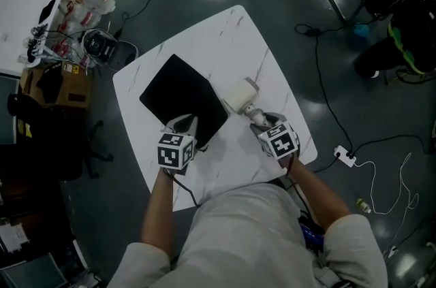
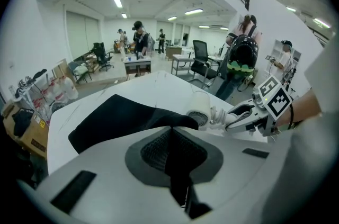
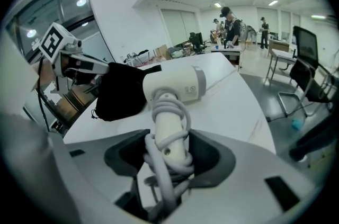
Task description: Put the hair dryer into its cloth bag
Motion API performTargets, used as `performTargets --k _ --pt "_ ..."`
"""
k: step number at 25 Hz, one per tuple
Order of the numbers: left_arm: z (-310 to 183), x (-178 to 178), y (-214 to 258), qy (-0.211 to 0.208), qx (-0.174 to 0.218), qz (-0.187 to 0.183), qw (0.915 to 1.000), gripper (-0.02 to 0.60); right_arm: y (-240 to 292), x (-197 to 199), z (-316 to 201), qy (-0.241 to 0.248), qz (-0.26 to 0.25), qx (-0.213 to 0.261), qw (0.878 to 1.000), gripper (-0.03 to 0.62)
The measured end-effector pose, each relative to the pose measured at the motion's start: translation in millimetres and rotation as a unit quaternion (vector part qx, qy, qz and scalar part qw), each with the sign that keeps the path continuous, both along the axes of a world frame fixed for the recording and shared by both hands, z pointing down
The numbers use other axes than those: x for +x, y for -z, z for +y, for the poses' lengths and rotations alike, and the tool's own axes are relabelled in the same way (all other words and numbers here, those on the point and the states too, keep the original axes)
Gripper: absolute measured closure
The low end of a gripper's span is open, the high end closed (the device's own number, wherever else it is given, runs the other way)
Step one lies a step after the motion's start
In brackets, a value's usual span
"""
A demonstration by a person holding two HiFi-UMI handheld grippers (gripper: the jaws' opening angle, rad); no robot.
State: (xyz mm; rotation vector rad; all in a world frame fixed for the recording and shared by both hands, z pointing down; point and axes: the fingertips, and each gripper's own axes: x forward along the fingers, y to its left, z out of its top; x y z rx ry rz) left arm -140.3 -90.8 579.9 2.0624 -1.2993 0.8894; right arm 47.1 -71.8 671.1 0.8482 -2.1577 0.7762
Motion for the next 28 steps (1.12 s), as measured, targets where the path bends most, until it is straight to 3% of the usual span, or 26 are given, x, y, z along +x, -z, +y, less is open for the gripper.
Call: performTargets --k 11,28 --pt "0 6 -8 -0.001 0.002 0.0 1.0 0.568 38 18 52 0.046 -0.027 0.023 0.998 0.355" --pt "5 27 -5 -0.023 0.002 0.014 0.9996 0.568 37 -31 115 0.181 -0.028 -0.007 0.983 0.355"
